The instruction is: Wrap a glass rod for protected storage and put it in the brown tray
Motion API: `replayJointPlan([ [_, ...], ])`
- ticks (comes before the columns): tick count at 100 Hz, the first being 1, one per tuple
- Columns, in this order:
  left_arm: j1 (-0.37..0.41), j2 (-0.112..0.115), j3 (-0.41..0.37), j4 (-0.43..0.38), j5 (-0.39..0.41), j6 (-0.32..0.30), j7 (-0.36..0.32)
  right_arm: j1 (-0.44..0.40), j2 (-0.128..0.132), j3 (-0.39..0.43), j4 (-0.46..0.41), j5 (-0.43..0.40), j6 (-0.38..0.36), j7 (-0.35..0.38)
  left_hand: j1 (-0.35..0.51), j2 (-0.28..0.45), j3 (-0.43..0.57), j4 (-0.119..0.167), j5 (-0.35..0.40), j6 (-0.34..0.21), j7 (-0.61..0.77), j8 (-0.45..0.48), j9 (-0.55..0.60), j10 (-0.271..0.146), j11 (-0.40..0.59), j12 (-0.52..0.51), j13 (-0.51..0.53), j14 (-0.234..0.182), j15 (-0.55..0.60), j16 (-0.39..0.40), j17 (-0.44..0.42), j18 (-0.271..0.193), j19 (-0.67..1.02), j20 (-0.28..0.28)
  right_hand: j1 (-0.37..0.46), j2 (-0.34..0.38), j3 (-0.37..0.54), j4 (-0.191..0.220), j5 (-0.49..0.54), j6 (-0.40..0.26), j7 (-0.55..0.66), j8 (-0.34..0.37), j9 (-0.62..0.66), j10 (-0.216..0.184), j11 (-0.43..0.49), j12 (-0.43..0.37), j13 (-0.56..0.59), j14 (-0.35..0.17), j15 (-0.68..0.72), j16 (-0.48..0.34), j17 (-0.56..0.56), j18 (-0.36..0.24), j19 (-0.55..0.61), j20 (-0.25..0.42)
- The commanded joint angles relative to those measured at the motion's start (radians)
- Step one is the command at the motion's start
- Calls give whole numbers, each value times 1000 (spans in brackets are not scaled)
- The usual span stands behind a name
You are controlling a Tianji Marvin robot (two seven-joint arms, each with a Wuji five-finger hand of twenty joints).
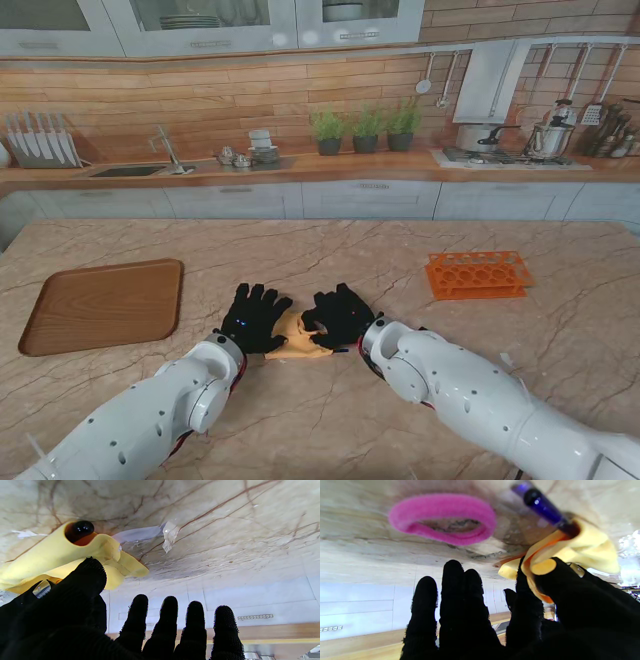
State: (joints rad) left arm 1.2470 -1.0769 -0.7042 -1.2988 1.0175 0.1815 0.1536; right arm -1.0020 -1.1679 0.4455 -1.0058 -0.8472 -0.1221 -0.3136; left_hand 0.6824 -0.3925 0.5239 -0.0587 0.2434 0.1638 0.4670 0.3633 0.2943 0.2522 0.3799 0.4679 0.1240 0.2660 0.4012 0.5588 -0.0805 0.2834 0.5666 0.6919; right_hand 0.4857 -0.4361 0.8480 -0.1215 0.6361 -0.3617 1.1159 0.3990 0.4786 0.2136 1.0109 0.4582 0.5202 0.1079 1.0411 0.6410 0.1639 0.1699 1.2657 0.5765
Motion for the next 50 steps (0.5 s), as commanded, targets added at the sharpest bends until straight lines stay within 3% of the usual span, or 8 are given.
replayJointPlan([
  [1, 3, -10, 4, -3, -5, 6, 10, -5, 1, 2, -5, -1, -9, -3, -2, -37, 0, -7, 12, -2, -4, -8, -20, -5, -26, -7, 3, 3, -17, -9, -15, 11, -20, 6, 12, 50, -5, 36, -3, 12, -11, -19, 6, -11, -4, 7, -8, -16, 6, -5, -15, -16, -12, 1],
  [21, 7, -13, 3, -1, -2, 23, 27, -8, 6, 15, -9, -7, -31, -8, 3, -37, 8, -7, 15, 2, 1, -6, -22, 0, -23, -5, 0, 6, -14, -6, -13, 9, -12, 12, 46, 72, 5, 50, -2, 21, -17, -31, 9, -25, -11, 4, -10, -25, 4, -5, -17, -17, -16, 1],
  [50, 32, -23, -48, -14, -20, 40, 64, -22, 16, 35, -22, -34, -54, -38, 36, -44, 42, -1, 19, 6, 6, -4, -5, 7, -9, 0, -3, 13, -12, -5, -6, 4, 23, 17, 68, 6, 47, 56, 5, -20, -26, -40, 21, -43, -12, 5, 9, -40, 0, -5, 9, -35, -19, 3],
])
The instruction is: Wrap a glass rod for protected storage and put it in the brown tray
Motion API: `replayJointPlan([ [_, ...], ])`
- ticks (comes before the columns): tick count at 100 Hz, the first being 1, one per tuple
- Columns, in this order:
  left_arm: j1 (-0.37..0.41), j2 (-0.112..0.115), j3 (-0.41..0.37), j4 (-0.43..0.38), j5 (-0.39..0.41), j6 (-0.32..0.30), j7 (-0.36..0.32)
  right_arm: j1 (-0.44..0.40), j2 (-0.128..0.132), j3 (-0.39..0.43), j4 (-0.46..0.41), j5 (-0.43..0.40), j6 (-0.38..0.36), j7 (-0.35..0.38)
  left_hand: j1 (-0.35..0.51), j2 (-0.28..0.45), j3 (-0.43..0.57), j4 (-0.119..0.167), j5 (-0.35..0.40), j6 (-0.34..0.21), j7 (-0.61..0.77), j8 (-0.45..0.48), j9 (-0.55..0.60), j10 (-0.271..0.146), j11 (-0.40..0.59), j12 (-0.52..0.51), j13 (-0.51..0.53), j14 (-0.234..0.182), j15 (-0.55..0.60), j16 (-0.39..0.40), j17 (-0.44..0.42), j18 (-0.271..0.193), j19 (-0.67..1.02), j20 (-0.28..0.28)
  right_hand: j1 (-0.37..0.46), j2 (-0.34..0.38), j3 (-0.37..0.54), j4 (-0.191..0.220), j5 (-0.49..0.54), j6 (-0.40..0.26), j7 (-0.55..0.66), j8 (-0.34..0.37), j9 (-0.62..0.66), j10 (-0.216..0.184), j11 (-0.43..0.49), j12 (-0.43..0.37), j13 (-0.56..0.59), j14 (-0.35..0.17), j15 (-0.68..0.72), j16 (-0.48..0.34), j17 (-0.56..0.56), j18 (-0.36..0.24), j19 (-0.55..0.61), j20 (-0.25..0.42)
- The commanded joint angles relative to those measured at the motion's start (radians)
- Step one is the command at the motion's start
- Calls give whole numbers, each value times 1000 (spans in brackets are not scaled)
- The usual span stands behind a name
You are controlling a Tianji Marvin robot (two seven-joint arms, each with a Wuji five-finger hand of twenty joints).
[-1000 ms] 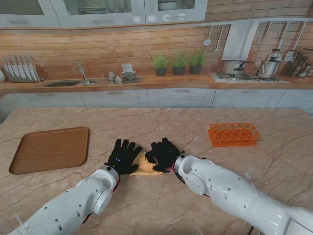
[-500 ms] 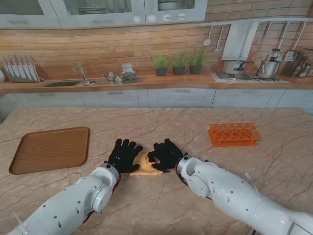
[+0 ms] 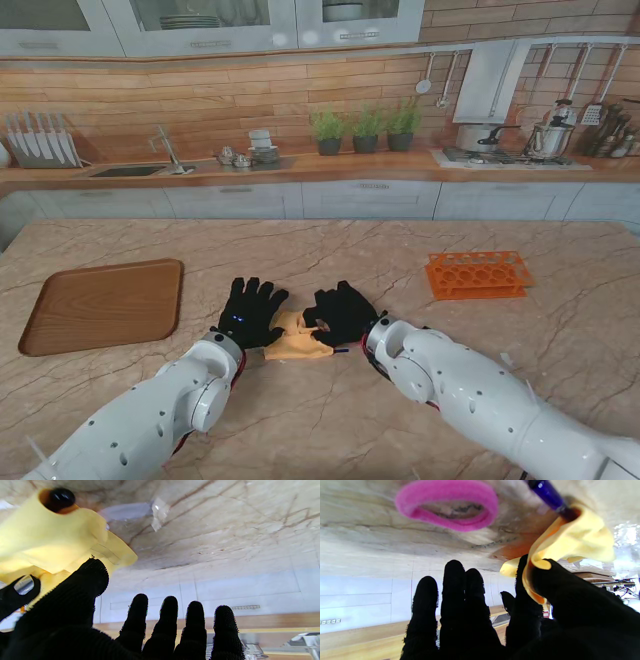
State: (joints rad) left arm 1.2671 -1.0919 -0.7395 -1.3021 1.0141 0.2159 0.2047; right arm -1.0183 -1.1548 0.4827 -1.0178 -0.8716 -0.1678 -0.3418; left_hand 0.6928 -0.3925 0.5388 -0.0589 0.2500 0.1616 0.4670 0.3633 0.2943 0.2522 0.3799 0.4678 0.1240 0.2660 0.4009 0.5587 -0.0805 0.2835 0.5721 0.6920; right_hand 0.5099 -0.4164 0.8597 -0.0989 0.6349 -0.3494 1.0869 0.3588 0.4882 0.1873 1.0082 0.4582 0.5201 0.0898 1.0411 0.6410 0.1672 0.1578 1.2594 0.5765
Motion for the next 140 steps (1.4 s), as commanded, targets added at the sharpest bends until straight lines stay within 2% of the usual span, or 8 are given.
replayJointPlan([
  [1, 14, -9, -15, -12, -19, 4, 14, -5, 3, -2, -10, -11, -9, -10, 26, -44, 28, -1, 10, 9, 4, -5, -5, 6, -8, 0, -3, 12, -11, -6, -6, 4, 18, 17, 46, -18, 37, 32, 6, -36, 3, 1, 12, -17, -9, 5, 10, -23, 0, -6, 8, -23, -13, 3],
  [24, 44, -15, -63, -47, -76, -39, -5, -9, 10, 6, -8, -36, -33, -45, 16, -48, 36, -4, 12, 17, 0, -10, -2, 3, -6, -2, -3, 8, -16, -10, -8, 4, 32, 9, 59, -53, 54, 2, 1, -66, 13, 5, 16, -34, -3, 8, 23, -37, -3, -8, 34, -38, -14, 5],
  [41, 40, -12, -65, -64, -120, -71, -72, -19, 17, 20, -13, -56, -45, -67, 12, -45, 17, -10, 70, -11, -3, -10, 5, 1, -18, -11, -9, 1, -53, -36, -14, 6, -13, -33, 65, -83, 70, -15, -5, -84, 25, 7, 13, -40, -1, 10, 28, -44, -7, -11, 40, -42, -16, 6],
  [84, 5, -31, -24, -44, -270, -41, -147, -24, 21, 31, -13, -68, -68, -88, 61, -31, 47, -1, 204, -20, 42, 31, 4, -10, -42, -22, -23, -17, -95, -64, -26, 3, -90, -42, 64, -85, 75, -31, -14, -101, 35, 8, 12, -51, -2, 10, 30, -56, -14, -15, 40, -46, -23, 5],
  [95, 13, -33, -32, -49, -290, -47, -150, -24, 21, 32, -11, -68, -68, -91, 82, -32, 120, -2, 241, -16, 201, 160, 24, -14, -32, -14, -16, -22, -90, -66, -20, 1, -123, -17, 65, -81, 70, -32, -19, -101, 36, 8, 11, -50, -2, 10, 31, -56, -14, -15, 40, -46, -27, 3],
  [106, 18, -32, -36, -43, -280, -83, -134, -26, 22, 35, -11, -67, -64, -90, 189, -140, 127, -91, 250, -54, 415, 322, 107, -32, 1, 0, 20, -20, -64, -57, -15, 9, -98, 8, 64, -80, 68, -32, -19, -101, 37, 8, 10, -50, -2, 10, 29, -56, -16, -16, 37, -44, -34, 0],
  [123, 28, -36, -39, -25, -249, -136, -62, -31, 25, 41, -18, -73, -51, -86, 245, -152, 139, -103, 276, -91, 575, 366, 181, -59, 36, 16, 60, -20, -28, -47, -7, 19, -54, -6, 54, -104, 70, -26, -22, -94, 35, 5, 10, -46, -4, 9, 29, -53, -17, -17, 37, -40, -41, -3],
  [140, 28, -41, -38, 2, -223, -188, 7, -47, 35, 62, -39, -86, -34, -69, 255, -143, 165, -107, 283, -108, 610, 366, 201, -57, 58, 26, 74, -24, -2, -37, -3, 21, -20, -20, -35, -156, 78, -11, -95, 14, 12, -17, -9, -32, -14, 5, 15, -42, -29, -20, 30, -23, -59, -12],
])
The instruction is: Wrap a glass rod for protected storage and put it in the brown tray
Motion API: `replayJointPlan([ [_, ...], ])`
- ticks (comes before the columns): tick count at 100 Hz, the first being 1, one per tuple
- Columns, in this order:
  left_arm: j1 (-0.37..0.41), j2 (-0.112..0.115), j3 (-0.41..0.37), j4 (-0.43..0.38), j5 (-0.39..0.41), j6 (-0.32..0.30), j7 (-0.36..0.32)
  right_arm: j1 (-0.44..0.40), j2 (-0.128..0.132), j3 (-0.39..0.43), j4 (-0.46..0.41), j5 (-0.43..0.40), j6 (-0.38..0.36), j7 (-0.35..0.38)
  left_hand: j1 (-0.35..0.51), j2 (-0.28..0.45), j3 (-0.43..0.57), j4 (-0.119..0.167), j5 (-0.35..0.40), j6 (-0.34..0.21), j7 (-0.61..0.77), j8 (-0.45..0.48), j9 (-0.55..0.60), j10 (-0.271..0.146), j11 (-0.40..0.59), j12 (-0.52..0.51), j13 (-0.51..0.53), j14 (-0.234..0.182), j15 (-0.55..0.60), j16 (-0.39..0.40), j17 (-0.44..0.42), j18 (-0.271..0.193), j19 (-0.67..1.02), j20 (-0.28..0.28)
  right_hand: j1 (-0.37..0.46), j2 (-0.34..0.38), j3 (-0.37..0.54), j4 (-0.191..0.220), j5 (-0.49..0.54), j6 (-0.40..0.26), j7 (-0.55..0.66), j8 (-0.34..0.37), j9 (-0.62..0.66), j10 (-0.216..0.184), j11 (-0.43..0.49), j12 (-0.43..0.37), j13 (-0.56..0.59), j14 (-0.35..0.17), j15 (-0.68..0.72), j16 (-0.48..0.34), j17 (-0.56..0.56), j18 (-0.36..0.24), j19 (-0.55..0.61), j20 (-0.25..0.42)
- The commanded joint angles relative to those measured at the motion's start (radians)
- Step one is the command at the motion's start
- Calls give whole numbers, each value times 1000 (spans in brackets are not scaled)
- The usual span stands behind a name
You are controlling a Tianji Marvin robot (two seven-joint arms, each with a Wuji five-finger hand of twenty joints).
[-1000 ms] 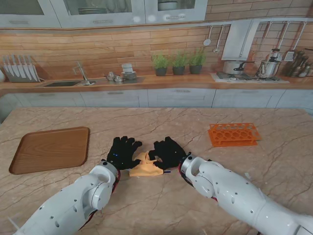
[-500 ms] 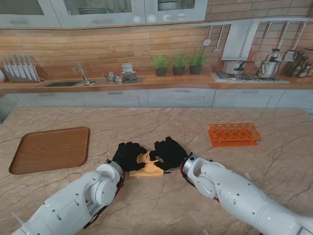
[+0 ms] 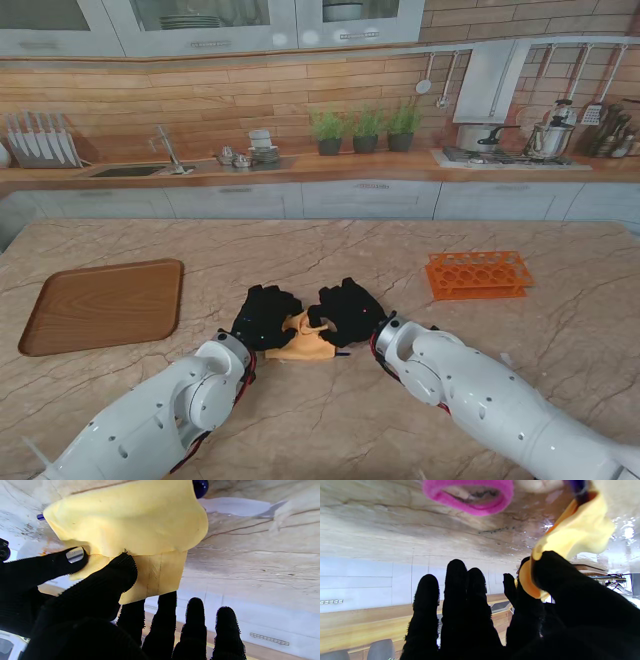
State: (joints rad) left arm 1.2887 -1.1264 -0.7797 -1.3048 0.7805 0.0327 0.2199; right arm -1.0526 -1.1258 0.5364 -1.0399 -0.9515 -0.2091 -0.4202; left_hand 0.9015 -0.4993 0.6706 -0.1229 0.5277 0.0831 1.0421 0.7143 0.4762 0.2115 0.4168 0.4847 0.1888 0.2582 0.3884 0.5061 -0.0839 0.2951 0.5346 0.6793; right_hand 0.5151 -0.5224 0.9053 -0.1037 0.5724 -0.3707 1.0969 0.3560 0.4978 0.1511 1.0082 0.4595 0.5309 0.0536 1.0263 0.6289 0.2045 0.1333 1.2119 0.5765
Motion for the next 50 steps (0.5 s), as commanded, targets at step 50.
replayJointPlan([
  [50, 16, 11, -9, 22, 100, -79, 55, -85, 17, 127, -101, 10, 42, 91, 26, -24, 45, -50, -20, -72, 63, 21, 22, -14, 53, 26, 15, -24, 33, 17, 1, 10, 71, -50, -216, -42, -91, 68, -201, 272, -242, 139, -124, 29, -48, -15, -58, -1, -65, -14, -51, 20, -51, -16],
])
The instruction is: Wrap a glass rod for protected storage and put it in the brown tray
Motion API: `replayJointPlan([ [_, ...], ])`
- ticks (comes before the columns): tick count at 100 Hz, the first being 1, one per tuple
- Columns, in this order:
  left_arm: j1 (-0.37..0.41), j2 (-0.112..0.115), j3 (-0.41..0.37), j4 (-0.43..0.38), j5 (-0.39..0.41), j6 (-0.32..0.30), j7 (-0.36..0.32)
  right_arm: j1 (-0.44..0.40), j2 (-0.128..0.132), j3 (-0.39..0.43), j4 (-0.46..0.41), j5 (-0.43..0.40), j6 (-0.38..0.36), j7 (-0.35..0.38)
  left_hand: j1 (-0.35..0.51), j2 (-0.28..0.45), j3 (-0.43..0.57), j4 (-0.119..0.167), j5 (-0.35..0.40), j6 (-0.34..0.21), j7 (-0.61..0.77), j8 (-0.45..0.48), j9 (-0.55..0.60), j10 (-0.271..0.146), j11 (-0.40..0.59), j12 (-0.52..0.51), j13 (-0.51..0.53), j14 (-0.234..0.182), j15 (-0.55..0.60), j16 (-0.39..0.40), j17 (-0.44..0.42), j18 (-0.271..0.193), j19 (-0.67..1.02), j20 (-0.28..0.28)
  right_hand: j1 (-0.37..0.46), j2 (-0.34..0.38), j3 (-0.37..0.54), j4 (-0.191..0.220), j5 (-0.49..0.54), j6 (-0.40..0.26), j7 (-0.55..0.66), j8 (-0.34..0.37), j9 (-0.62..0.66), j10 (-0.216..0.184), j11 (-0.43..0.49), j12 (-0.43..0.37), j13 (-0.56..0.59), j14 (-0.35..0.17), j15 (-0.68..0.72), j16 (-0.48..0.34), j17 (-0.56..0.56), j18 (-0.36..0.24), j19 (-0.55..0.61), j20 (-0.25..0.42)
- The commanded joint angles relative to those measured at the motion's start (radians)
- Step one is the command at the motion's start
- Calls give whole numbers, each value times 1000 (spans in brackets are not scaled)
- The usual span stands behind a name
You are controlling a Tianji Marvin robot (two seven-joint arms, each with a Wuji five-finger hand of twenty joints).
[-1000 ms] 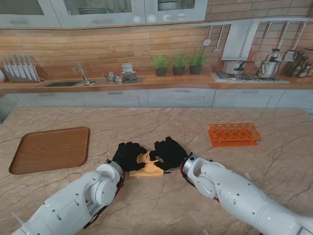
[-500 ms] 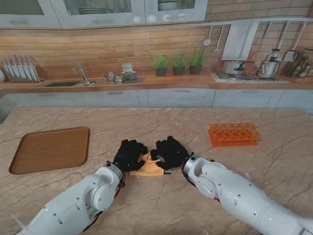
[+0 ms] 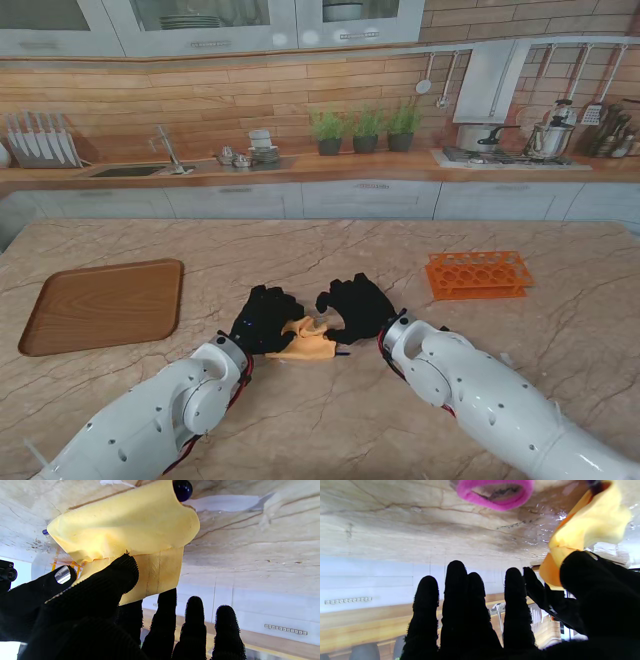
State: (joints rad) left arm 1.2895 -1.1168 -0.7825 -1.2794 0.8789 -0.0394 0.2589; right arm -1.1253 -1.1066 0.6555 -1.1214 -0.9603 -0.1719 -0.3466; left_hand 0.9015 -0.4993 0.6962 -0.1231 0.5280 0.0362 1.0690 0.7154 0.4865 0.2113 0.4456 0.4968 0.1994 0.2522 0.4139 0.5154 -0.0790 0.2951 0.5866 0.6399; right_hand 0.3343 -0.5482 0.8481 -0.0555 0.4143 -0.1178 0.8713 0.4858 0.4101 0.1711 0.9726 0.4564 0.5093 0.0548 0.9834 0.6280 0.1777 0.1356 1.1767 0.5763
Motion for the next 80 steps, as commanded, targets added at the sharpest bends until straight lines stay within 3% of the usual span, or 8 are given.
replayJointPlan([
  [1, 17, 1, -8, -4, 2, -8, 18, -15, -3, 10, -21, 23, 6, 23, 28, -23, 16, -49, -22, -26, 37, 21, 9, -14, 28, 17, 3, -19, 11, 9, -6, 9, 25, -11, -34, -14, -52, 20, -48, 20, -21, 10, -39, 7, -15, -14, -37, -3, -27, -15, -25, 18, -19, -15],
  [18, 31, -2, -22, -5, 6, -13, 51, -36, -15, 48, -50, 112, 6, 100, 32, -9, 4, -47, -36, -25, 40, 24, 5, -14, 40, 26, 2, -19, 22, 15, -4, 7, 43, -16, -66, -34, -149, 29, -104, 9, -60, 15, -82, -5, -71, -40, -63, -6, -104, -33, -63, 29, -77, -9],
  [47, 47, -4, -38, -13, 10, -17, 76, -36, -23, 55, -54, 158, -3, 127, 35, -3, -6, -45, -40, -23, 43, 24, 1, -15, 47, 30, -1, -18, 30, 18, -5, 7, 57, -24, -93, -89, -108, 26, -107, 27, -85, 14, -98, 1, -102, -53, -69, -1, -138, -36, -75, 47, -121, 3],
  [70, 57, -6, -45, -16, 23, 0, 103, -40, -18, 59, -63, 154, -8, 138, 37, 0, 4, -39, -51, 13, 57, 24, -3, -13, 60, 36, -5, -15, 41, 22, -5, 6, 78, -31, -57, -126, -95, 29, -96, 43, -97, 11, -98, 1, -101, -53, -68, 4, -147, -38, -75, 53, -128, 7],
  [80, 60, -6, -46, -18, 21, -3, 104, -50, -15, 69, -76, 146, -7, 141, 20, -10, 47, -32, -57, 32, 76, 32, -5, -15, 62, 36, -6, -18, 43, 20, -7, 8, 89, -45, 18, -131, -126, 40, -88, 46, -98, 12, -98, 1, -101, -53, -61, 4, -153, -38, -75, 53, -131, 13],
])
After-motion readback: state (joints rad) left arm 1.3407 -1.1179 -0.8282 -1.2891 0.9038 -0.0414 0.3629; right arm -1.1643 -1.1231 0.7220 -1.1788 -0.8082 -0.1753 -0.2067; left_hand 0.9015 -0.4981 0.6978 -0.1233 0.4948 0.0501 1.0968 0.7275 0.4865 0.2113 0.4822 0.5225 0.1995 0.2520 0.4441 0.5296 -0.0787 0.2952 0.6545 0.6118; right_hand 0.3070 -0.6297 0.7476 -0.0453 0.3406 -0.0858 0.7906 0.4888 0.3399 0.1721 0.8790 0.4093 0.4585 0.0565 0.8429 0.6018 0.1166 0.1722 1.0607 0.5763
